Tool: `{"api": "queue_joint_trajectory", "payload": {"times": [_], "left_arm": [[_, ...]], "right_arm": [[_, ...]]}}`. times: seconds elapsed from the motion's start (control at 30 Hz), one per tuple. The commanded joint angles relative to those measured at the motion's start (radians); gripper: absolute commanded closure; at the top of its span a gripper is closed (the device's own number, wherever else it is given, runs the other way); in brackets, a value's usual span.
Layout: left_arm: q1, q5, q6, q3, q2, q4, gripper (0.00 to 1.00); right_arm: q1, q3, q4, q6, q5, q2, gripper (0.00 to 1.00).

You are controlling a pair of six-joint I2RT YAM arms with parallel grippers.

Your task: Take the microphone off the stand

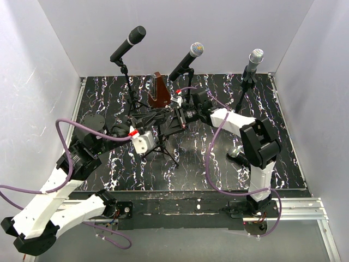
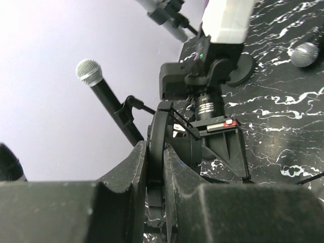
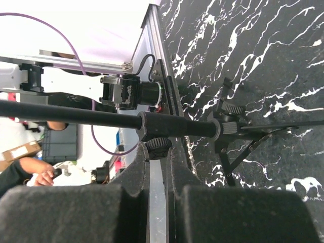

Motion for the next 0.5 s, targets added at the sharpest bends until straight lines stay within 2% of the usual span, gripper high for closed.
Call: {"api": "queue_joint_trajectory", "payload": {"times": [0.0,0.13,0.27,0.37,0.43,0.47], "left_arm": [[-0.004,-0.212,-0.153,-0.014,-0.011,0.115,1.0],[-0.002,-0.214,-0.169,-0.049,-0.048,0.129,1.0],[-0.004,-0.211,-0.195,-0.072,-0.071,0.13,1.0],[-0.004,-0.19,-0.165,-0.08,-0.078,0.13,1.0],[-0.002,-0.158,-0.137,-0.083,-0.086,0.123,1.0],[-0.004,-0.138,-0.105,-0.082,-0.092,0.113,1.0]], "right_arm": [[0.004,-0.047,0.021,-0.101,0.048,-0.145,0.99],[0.016,-0.09,-0.017,-0.266,0.164,-0.23,0.99],[0.058,-0.126,-0.08,-0.542,0.264,-0.302,0.99],[0.088,-0.212,-0.021,-0.737,0.353,-0.368,0.99],[0.09,-0.258,0.038,-0.77,0.401,-0.389,0.99],[0.087,-0.251,0.035,-0.764,0.425,-0.388,0.94]]}}
